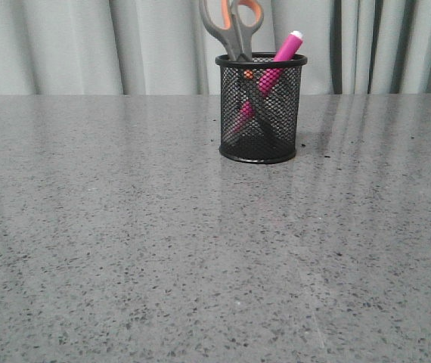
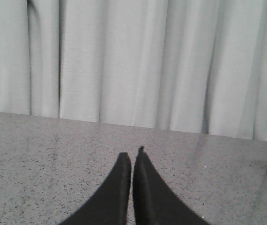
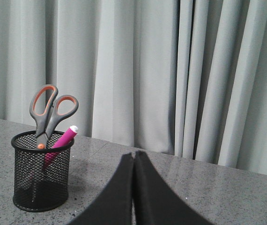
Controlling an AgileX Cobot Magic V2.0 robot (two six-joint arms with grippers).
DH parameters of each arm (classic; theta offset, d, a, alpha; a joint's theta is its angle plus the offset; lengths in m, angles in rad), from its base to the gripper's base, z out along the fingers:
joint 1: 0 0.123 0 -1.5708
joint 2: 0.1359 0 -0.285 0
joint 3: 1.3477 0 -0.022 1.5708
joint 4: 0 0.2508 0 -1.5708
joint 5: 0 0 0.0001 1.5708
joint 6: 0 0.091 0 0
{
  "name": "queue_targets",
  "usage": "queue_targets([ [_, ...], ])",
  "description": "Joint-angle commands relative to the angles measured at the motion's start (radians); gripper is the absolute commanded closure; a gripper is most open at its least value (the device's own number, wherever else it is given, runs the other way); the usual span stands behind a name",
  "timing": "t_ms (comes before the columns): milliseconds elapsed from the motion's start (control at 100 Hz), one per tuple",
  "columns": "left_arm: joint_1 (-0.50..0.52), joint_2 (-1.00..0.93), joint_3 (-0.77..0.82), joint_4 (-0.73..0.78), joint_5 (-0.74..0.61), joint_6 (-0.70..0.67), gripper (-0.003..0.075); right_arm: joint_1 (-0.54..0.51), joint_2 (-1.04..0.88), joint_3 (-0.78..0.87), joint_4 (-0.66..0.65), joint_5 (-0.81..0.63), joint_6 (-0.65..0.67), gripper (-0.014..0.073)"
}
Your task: Put pen and scissors into bin
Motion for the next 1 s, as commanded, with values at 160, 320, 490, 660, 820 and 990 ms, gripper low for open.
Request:
queue_targets([
  [160, 0.006, 0.010, -0.030, 1.085, -0.076, -1.049, 0.0739, -0.006, 0.009, -0.026, -0.020, -0.064, -0.006, 0.0670],
  [320, 0.004, 0.010, -0.011, 1.313, -0.076, -1.215, 0.0739, -0.006, 0.009, -0.026, -0.020, -0.064, -0.006, 0.0670],
  [490, -0.005, 0.003, 0.032, 1.381, -0.074, -1.235, 0.0739, -0.006, 0.009, -0.026, -0.020, -0.064, -0.006, 0.0670],
  [660, -0.037, -0.035, 0.086, 1.420, -0.078, -1.240, 0.0739, -0.006, 0.009, -0.026, -0.020, -0.064, -0.006, 0.0670],
  [820, -0.022, -0.069, 0.152, 1.429, -0.093, -1.309, 0.0739, -0.006, 0.009, -0.026, -0.020, -0.061, -0.006, 0.0670],
  [990, -0.022, -0.069, 0.152, 1.449, -0.082, -1.315, 0.0739, -0.006, 0.009, -0.026, -0.020, -0.063, -0.006, 0.0670],
])
